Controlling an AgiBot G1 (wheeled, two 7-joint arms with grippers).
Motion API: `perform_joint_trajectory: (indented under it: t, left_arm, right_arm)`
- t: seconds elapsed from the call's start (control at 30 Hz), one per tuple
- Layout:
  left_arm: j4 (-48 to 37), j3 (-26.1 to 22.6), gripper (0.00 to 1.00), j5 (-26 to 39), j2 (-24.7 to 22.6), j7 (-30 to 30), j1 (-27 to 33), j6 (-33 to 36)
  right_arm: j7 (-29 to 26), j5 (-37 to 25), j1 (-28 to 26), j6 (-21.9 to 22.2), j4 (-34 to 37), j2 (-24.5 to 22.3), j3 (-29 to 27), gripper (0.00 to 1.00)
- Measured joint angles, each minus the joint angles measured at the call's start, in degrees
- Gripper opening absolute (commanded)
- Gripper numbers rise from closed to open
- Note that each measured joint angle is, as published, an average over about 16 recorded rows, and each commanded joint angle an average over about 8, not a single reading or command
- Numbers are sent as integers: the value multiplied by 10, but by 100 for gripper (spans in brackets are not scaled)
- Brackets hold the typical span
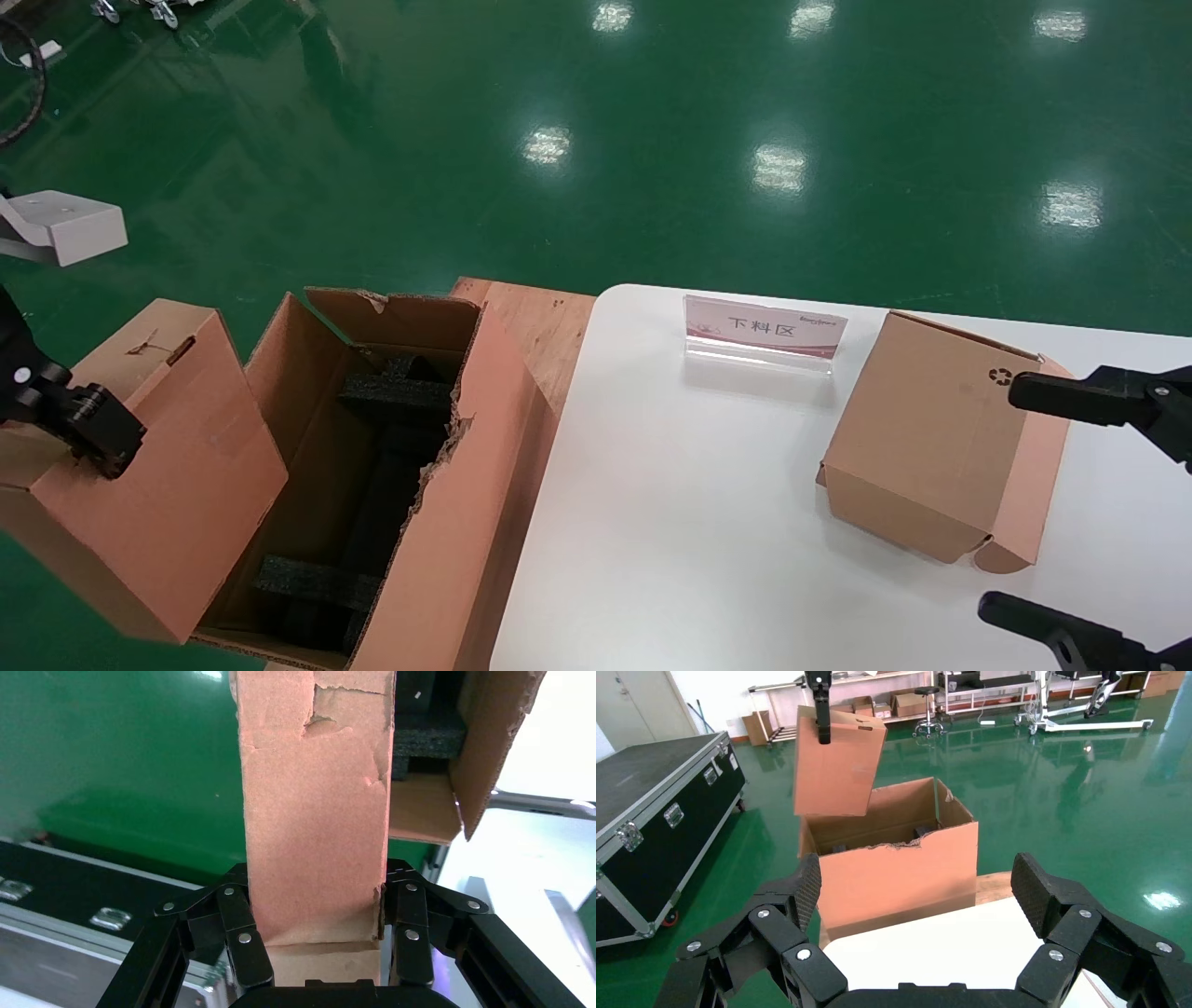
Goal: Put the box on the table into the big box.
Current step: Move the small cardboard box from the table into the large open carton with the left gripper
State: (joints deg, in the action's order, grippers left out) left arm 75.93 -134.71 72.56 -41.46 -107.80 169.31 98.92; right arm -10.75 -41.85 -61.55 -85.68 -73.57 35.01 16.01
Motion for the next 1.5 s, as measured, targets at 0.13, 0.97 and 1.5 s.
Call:
perform_joint_trajectory:
  t: [0.13,0.97,1.5]
  left_arm:
    - [-16,-21,0,-14,2,1,7,-12]
    - [-30,-12,0,-7,101,116,-48,-171]
    - [-22,-7,0,4,125,181,-92,-216]
  right_arm:
    - [0,0,0,0,0,0,0,100]
    - [0,0,0,0,0,0,0,100]
    - [0,0,0,0,0,0,0,100]
